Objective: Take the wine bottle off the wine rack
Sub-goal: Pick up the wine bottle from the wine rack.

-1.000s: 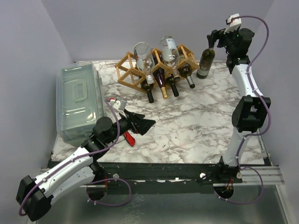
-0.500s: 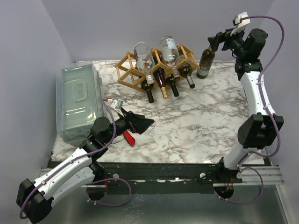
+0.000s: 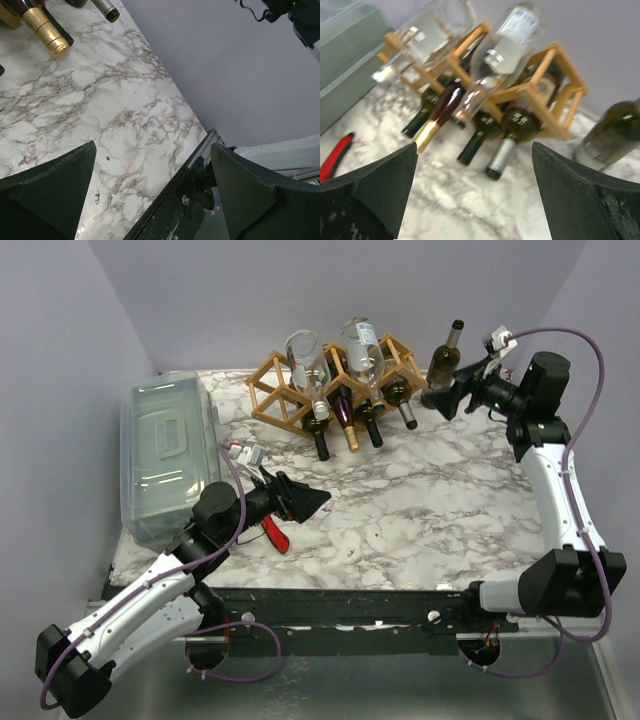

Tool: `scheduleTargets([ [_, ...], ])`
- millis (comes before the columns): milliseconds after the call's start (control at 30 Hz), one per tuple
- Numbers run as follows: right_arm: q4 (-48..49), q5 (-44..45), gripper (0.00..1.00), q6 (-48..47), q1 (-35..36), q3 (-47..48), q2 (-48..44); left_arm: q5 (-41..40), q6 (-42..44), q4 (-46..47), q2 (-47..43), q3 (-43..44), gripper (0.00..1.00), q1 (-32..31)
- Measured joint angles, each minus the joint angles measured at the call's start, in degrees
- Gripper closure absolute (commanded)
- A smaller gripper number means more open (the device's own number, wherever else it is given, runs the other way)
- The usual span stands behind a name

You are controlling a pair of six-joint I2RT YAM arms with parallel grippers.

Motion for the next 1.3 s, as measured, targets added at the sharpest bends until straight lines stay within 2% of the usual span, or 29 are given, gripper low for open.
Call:
scheduleTargets([
  [300, -4.74, -10.99, 0.01, 2.34, 0.0, -12.68, -8.52, -0.31, 0.22, -2.03, 3.74, 3.89, 0.02, 0.0],
  [533, -4.11, -17.66, 0.01, 3.93, 0.0, -23.71, -11.15, -1.86, -0.2, -0.83, 6.95, 4.83, 0.02, 0.0],
  [967, -2.36, -20.0, 0.01, 4.26, 0.0, -26.47, -11.04, -9.73, 0.46, 2.43, 19.26, 7.63, 0.03, 0.13],
  [1300, -2.4, -19.28, 0.01, 4.24, 0.0, -26.47, -10.95, -13.2, 1.68, 8.44, 27.76, 9.2, 0.05, 1.2],
])
